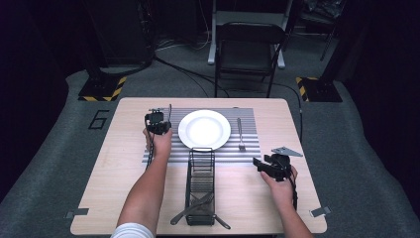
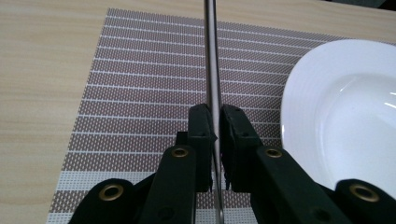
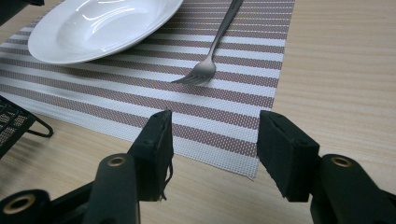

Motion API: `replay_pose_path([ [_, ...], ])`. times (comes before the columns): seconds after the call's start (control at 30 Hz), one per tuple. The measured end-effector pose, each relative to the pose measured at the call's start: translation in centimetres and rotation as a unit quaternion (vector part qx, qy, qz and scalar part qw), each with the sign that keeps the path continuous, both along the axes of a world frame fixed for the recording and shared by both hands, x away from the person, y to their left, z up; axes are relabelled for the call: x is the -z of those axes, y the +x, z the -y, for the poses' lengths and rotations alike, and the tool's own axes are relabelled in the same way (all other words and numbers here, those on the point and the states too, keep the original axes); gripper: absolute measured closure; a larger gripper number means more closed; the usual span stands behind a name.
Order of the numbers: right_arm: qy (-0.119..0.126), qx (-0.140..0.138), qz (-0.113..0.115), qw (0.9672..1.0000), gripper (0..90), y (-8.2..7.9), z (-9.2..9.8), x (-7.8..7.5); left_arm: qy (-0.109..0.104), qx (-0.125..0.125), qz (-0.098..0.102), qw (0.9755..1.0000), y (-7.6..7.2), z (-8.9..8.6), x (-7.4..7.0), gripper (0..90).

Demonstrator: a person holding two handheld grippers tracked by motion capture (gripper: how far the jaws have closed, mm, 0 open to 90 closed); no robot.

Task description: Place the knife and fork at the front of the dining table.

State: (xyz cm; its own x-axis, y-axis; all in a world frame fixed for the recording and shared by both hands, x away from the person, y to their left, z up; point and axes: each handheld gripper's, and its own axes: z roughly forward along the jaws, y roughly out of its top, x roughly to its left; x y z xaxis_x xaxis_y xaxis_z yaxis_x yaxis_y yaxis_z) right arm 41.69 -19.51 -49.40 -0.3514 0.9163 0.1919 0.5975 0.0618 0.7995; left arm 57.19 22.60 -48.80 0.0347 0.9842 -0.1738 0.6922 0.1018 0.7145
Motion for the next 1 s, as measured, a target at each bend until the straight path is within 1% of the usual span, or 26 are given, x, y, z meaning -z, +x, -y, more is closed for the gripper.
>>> replay_pose_path([
  [0.17,0.0,0.0,0.0,1.0,45.2,0.0,0.0,0.0,-0.005,-0.002,-0.006,1.0,0.3,0.2,0.9,82.4],
  [0.23,0.001,0.0,0.0,1.0,45.2,0.0,0.0,0.0,-0.001,-0.001,-0.009,1.0,0.4,0.3,1.1,82.4],
  [0.43,0.001,-0.001,0.001,1.0,45.2,0.0,0.0,0.0,-0.003,-0.002,-0.019,0.9998,0.6,0.8,1.7,82.4],
  [0.57,0.003,0.0,-0.001,1.0,45.2,-0.1,0.0,0.0,0.008,0.005,-0.022,0.9997,0.6,1.2,2.1,82.4],
  [0.63,0.005,0.0,0.001,1.0,45.2,-0.1,0.1,-0.1,0.007,0.002,-0.025,0.9997,0.7,1.2,2.3,82.4],
  [0.77,0.003,0.002,-0.001,1.0,45.2,-0.1,0.1,0.0,0.012,0.003,-0.022,0.9997,0.8,1.3,2.4,82.4],
  [0.87,0.004,-0.001,-0.002,1.0,45.2,0.0,0.0,0.1,0.014,0.004,-0.024,0.9996,0.8,1.3,2.4,82.3],
  [0.9,0.006,0.001,-0.006,1.0,45.2,0.0,0.0,0.2,0.013,0.004,-0.024,0.9996,0.8,1.3,2.4,82.0],
  [1.0,0.006,0.004,-0.006,1.0,45.2,0.0,0.0,0.2,0.015,0.008,-0.028,0.9995,0.9,1.3,2.3,81.1],
])
